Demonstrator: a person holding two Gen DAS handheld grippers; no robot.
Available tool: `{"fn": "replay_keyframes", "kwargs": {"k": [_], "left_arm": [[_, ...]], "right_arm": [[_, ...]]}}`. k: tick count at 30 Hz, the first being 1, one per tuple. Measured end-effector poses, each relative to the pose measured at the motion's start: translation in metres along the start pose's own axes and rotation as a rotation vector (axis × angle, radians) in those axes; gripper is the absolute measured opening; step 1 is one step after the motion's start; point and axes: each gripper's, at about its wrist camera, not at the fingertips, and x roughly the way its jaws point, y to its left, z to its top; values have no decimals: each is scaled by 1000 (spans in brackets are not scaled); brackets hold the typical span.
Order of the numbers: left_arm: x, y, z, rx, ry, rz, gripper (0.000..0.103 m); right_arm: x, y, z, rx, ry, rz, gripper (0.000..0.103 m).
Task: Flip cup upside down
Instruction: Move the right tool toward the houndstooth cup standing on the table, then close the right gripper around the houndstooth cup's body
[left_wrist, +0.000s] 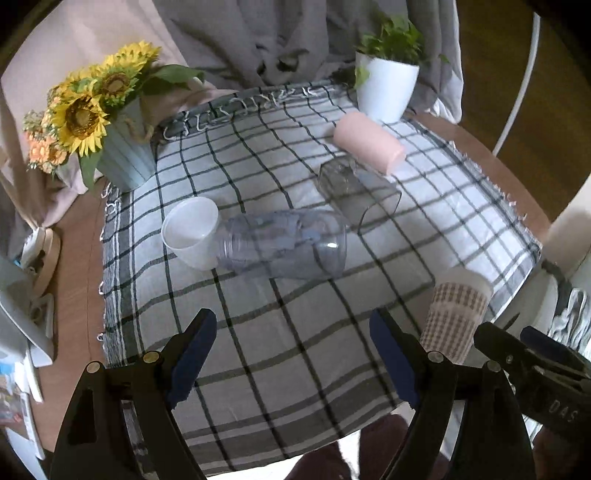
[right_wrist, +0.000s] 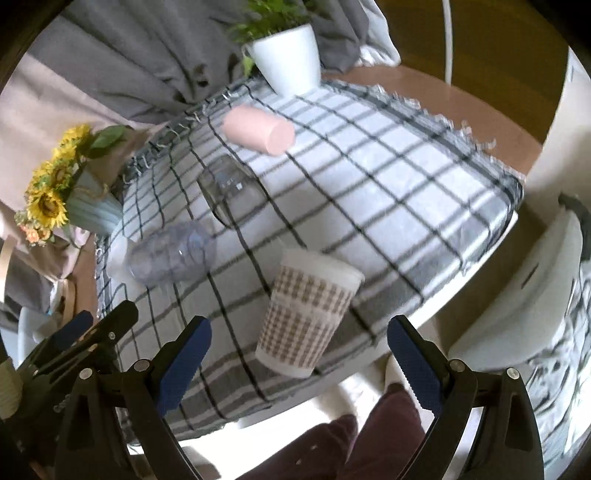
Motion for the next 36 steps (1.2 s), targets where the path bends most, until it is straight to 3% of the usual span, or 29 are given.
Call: {"fn": "replay_keyframes", "kwargs": {"k": [13, 23, 29, 36], "left_arm": [[28, 0, -19, 81, 97, 48, 85], [36, -4, -21, 113, 107, 54, 85], [40, -10, -17, 102, 105, 44, 88], [38, -22, -13, 70, 103, 20, 90]], "right_arm": [[45, 3, -18, 60, 78, 5, 94], [63, 3, -22, 77, 85, -13, 80], [63, -3, -23, 75, 95, 11, 59], [43, -8, -15, 25, 73, -3, 58]]}}
